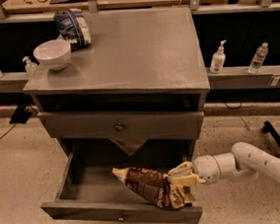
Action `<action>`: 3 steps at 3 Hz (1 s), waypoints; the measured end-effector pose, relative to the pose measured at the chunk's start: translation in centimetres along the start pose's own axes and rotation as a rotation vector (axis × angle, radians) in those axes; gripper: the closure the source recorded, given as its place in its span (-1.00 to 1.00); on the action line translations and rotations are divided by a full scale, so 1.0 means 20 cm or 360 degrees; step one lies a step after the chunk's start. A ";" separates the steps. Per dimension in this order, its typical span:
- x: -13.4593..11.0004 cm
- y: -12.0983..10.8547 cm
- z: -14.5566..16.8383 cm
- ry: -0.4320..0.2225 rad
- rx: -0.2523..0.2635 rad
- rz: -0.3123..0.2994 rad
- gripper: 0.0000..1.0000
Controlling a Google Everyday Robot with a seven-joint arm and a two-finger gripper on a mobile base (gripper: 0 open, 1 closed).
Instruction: Place brown chip bag into middle drawer
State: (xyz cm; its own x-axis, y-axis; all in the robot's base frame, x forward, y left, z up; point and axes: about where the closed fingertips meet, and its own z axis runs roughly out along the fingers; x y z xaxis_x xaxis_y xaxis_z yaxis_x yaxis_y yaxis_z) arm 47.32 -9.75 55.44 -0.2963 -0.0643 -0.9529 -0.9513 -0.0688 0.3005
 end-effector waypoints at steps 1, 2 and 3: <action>0.00 -0.06 0.01 -0.0136 0.0126 0.0016 1.00; 0.01 -0.13 0.03 -0.0215 0.0248 0.0033 1.00; 0.03 -0.17 0.07 -0.0227 0.0304 0.0057 0.57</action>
Offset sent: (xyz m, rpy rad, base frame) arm 0.0400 0.0061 -0.0200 0.1041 0.0298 -0.3105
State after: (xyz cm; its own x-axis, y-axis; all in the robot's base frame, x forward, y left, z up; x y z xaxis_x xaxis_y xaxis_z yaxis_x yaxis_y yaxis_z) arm 50.21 -8.11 53.77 -0.3264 0.0792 -0.9419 -0.9346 0.1217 0.3341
